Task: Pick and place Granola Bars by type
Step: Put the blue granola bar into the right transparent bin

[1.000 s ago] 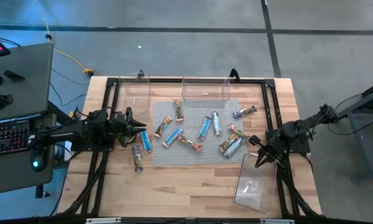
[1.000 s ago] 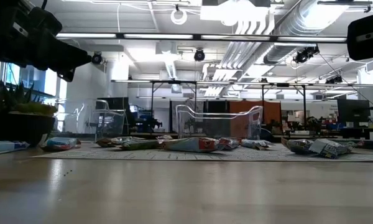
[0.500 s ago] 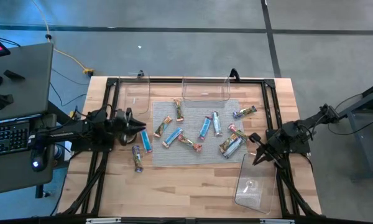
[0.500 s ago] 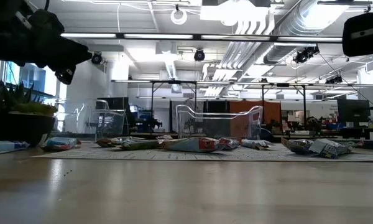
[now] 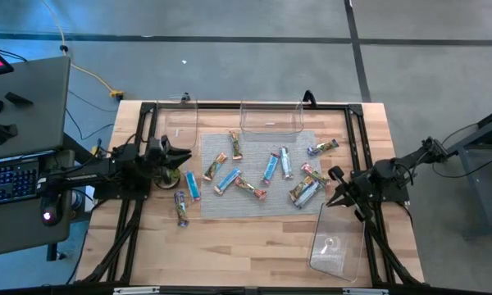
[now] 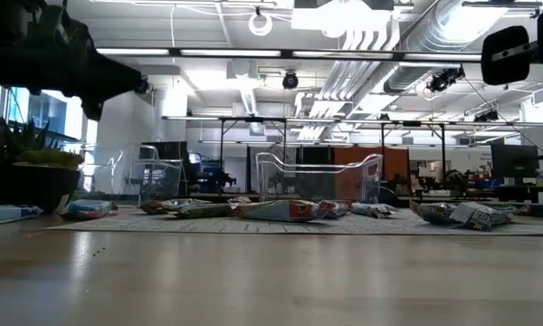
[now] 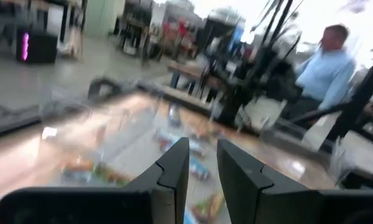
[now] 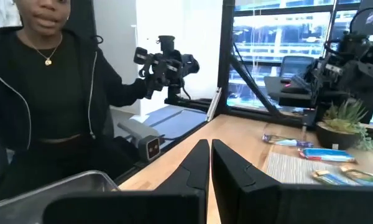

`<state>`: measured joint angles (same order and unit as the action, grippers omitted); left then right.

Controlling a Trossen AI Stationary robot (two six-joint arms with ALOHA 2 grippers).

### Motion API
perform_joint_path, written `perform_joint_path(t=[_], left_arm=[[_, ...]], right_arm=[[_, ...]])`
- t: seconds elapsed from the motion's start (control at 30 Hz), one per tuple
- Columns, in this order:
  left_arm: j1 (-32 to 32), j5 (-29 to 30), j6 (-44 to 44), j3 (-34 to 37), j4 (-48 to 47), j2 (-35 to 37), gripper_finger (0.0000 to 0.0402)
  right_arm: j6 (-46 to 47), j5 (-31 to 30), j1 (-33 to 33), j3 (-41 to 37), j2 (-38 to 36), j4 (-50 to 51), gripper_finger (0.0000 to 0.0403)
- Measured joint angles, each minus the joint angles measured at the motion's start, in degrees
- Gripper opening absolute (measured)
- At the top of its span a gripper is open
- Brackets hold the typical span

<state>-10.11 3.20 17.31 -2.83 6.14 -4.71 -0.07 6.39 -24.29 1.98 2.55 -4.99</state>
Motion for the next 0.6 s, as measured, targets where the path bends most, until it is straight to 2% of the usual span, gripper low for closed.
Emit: perform_joint_path(t=[0.13,0.27,0.43,0.5,0.6], left_arm=[[0.0,0.1,-2.9,0.0,3.2,0.0,0.008],[0.0,0.4,-4.0,0.0,5.7,0.0,0.008],[0.0,1.8,-4.6,0.0,5.5,-0.1,0.008],[0.0,1.8,-4.6,0.0,5.1,-0.1,0.008],[0.0,1.9,-4.6,0.0,4.1,-0.1,0.008]], right_arm=[[-5.0,-1.9,0.0,0.0,0.0,-3.3,0.0],[-10.4,-12.9,0.0,0.0,0.0,-9.6,0.0],[-10.5,-23.2,0.0,0.0,0.0,-13.1,0.0],[-10.9,-25.5,0.0,0.0,0.0,-13.0,0.0],[-14.0,-25.2,0.0,0.0,0.0,-13.8,0.0]])
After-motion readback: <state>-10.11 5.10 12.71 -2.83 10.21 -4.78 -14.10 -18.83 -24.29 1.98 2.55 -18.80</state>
